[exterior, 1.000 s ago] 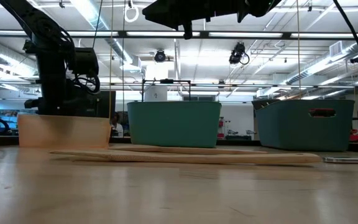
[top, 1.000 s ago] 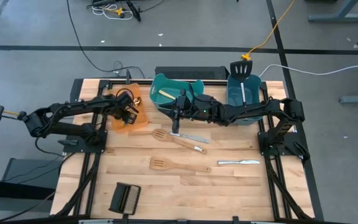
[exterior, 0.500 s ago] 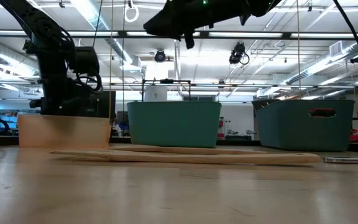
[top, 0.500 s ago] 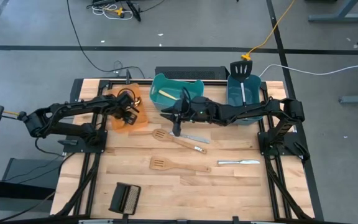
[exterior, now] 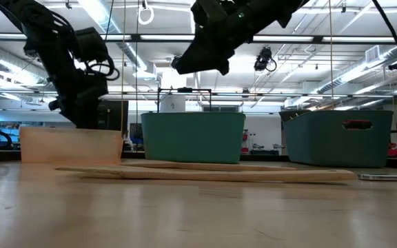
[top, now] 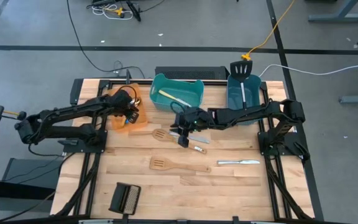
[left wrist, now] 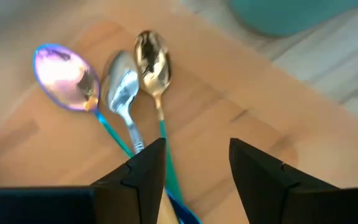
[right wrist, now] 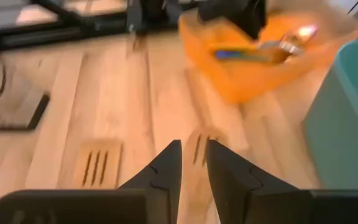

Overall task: Pick & Place Kitchen Items
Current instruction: Put the brown spatula into the blue bin

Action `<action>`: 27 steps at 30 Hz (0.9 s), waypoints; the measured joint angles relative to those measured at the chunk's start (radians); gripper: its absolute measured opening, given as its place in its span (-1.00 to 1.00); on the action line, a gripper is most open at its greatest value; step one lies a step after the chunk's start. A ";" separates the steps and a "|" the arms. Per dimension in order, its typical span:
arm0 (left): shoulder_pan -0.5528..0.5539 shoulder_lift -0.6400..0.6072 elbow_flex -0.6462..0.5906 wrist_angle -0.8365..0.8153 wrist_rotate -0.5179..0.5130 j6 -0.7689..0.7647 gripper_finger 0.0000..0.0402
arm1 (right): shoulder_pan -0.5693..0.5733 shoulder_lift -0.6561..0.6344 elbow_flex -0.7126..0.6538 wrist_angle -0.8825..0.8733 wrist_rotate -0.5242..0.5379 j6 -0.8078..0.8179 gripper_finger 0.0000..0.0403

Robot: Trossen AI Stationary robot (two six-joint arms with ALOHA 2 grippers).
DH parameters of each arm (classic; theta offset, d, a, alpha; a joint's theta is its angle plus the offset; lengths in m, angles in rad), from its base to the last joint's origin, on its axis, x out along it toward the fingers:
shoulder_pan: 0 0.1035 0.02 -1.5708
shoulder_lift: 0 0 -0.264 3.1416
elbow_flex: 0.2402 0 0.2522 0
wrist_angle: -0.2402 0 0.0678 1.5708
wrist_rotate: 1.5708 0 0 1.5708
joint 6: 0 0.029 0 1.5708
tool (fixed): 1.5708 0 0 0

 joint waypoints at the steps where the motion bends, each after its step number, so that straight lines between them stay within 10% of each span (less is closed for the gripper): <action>1: -0.008 -0.018 0.000 -0.001 0.000 0.001 -0.10 | 0.009 0.000 0.000 -0.021 0.000 0.005 -0.57; 27: -0.306 -0.228 0.000 0.110 0.021 0.053 -0.10 | 0.178 0.054 -0.001 -0.230 0.116 0.109 -0.57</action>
